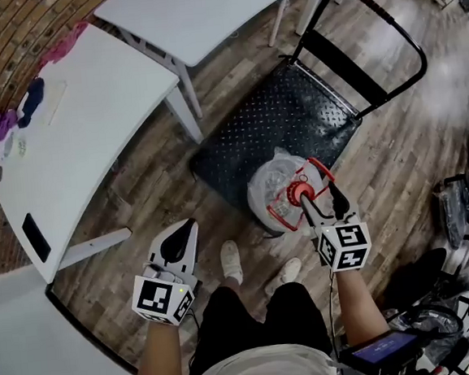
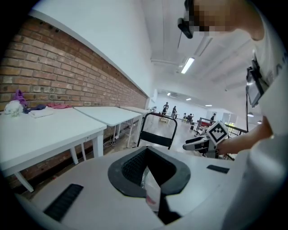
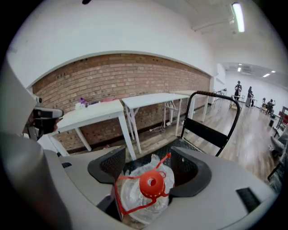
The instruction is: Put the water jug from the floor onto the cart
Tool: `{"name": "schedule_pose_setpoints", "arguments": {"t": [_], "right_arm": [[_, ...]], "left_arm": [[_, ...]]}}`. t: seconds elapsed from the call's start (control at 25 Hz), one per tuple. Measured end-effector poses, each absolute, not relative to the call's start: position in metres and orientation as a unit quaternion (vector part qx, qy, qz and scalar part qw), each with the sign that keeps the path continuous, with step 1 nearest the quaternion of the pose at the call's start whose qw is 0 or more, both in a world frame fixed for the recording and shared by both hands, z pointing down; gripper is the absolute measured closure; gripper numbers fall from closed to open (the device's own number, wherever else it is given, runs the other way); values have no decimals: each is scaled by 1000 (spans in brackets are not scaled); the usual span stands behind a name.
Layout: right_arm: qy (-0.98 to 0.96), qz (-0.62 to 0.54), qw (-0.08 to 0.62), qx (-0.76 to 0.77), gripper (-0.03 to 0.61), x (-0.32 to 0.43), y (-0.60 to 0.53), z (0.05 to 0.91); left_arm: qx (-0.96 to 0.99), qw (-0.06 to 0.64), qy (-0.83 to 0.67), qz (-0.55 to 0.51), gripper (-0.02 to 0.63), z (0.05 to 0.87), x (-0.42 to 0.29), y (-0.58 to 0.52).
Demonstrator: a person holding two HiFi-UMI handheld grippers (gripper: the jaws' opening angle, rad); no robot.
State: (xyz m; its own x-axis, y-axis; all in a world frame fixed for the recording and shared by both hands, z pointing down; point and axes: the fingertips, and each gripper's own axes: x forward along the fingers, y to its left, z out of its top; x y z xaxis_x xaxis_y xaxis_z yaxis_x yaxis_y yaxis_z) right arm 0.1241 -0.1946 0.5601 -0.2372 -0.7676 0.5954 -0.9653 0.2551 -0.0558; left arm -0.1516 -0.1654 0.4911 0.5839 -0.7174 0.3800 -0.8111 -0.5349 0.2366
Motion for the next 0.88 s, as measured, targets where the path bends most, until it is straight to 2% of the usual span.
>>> {"name": "schedule_pose_setpoints", "arguments": {"t": [0.28,0.36,0.68,0.88], "right_arm": [[-752,163,141,623,265,124,-159,437],[-750,153,125,631,285,121,-141,411],[-732,149,94,658,415,140,-68,370],[-726,120,82,672,544,149,-26,347]], "left_arm": [[912,188,-355,78,614,440,-117,-170],[922,183,-332,76,614,425,-107,-163],[943,156,-289,47,614,375,-71,-133],[951,140,-272,42,614,355,-55,-100]]}}
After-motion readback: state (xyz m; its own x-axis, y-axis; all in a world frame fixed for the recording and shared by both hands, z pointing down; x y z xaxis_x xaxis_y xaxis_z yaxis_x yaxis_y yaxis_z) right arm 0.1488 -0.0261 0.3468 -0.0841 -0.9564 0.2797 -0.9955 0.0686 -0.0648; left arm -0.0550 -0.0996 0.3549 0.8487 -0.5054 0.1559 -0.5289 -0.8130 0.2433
